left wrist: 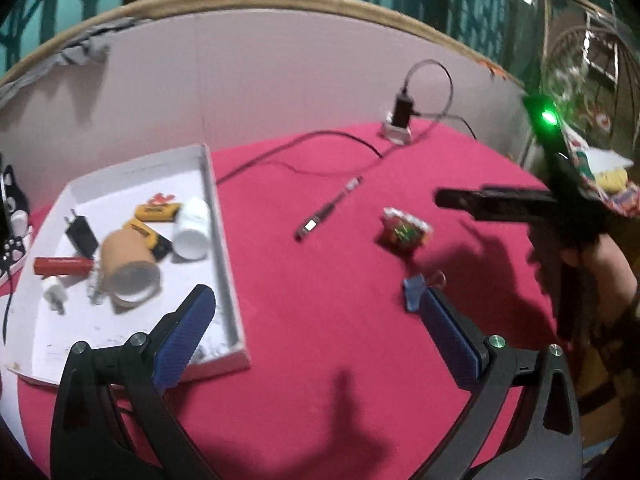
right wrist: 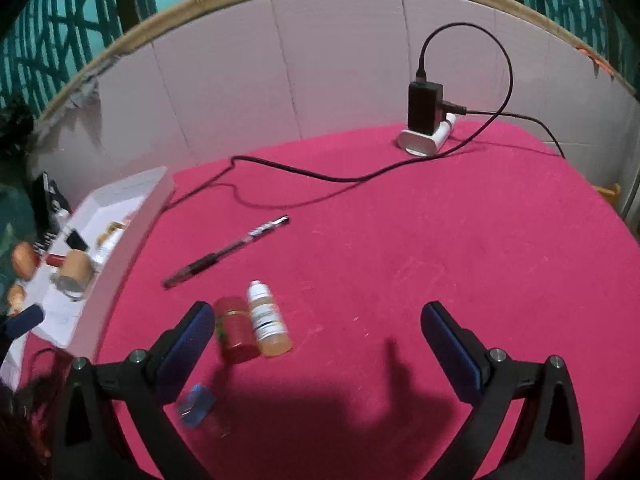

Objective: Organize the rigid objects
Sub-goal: 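Move both open tools back toward the dropper bottle and red jar, then grasp the dropper bottle with the right tool while the left tool grasps the red jar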

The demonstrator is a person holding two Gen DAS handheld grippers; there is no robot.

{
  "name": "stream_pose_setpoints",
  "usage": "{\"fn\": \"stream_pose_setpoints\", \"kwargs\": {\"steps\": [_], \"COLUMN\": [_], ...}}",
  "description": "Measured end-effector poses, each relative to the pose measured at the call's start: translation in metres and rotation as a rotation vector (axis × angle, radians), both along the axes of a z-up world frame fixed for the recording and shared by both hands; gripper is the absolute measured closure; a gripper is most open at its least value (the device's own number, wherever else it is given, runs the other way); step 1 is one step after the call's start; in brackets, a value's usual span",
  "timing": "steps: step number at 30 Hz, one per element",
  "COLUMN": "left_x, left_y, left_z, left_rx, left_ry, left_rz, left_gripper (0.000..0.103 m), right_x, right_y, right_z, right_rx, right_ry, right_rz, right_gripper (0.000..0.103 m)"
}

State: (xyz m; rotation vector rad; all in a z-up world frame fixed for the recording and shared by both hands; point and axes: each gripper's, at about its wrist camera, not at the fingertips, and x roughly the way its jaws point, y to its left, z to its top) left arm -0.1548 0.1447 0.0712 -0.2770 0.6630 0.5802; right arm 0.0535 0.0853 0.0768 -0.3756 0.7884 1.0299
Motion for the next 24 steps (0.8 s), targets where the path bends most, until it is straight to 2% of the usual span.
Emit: {"fn": "stream_pose_setpoints", "kwargs": {"steps": [4,6,10,11,12,13,16,17,18,19,20,21,23,24], "left_x": [0.002,0.001,-0.001,-0.001,-0.001,-0.001,0.003,0.006,0.01,0.015,0.018,0.023,0.031,0.035], "left_y": [-0.003,-0.001,0.002,0.003,0.005,0.006,0.01,0.012,0.015,0.018,0.02,0.023,0.031,0.036], "left_z": [-0.002,-0.002,-0.004,-0.004,-0.005,-0.005,-0.005,-0.006,-0.007,-0.008,-0.01,-0.013,-0.019,-0.022], "left_rx": [0.0,-0.006,-0.018,-0.019,-0.02,-0.02,-0.028,-0.029,-0.03,-0.038,-0.05,-0.072,-0.144,-0.184], "left_ry": [0.007,0.006,0.011,0.011,0.011,0.01,0.015,0.017,0.022,0.03,0.033,0.037,0.028,0.02], "left_rz": [-0.014,-0.007,0.008,0.01,0.011,0.013,0.017,0.015,0.018,0.019,0.019,0.02,0.038,0.051], "left_gripper": [0.0,0.0,0.0,0.0,0.0,0.0,0.0,0.0,0.0,0.0,0.0,0.0,0.0,0.0], "right_x": [0.005,0.001,-0.002,-0.004,-0.007,-0.009,-0.017,-0.019,-0.021,-0.021,-0.022,-0.023,-0.021,-0.018], "right_y": [0.002,0.007,0.016,0.018,0.021,0.024,0.031,0.033,0.035,0.036,0.036,0.035,0.029,0.022], "right_z": [-0.012,-0.016,-0.026,-0.028,-0.031,-0.033,-0.037,-0.036,-0.035,-0.034,-0.034,-0.034,-0.033,-0.033], "right_rx": [-0.033,-0.061,-0.096,-0.105,-0.117,-0.129,-0.144,-0.14,-0.135,-0.134,-0.135,-0.136,-0.136,-0.13], "right_ry": [0.002,-0.029,-0.039,-0.038,-0.037,-0.033,-0.062,-0.062,-0.057,-0.059,-0.058,-0.061,-0.058,-0.048], "right_rz": [0.047,0.068,0.112,0.126,0.142,0.16,0.185,0.196,0.208,0.213,0.221,0.221,0.213,0.2], "right_gripper": [0.0,0.001,0.005,0.011,0.024,0.029,0.032,0.039,0.052,0.058,0.07,0.075,0.084,0.084]}}
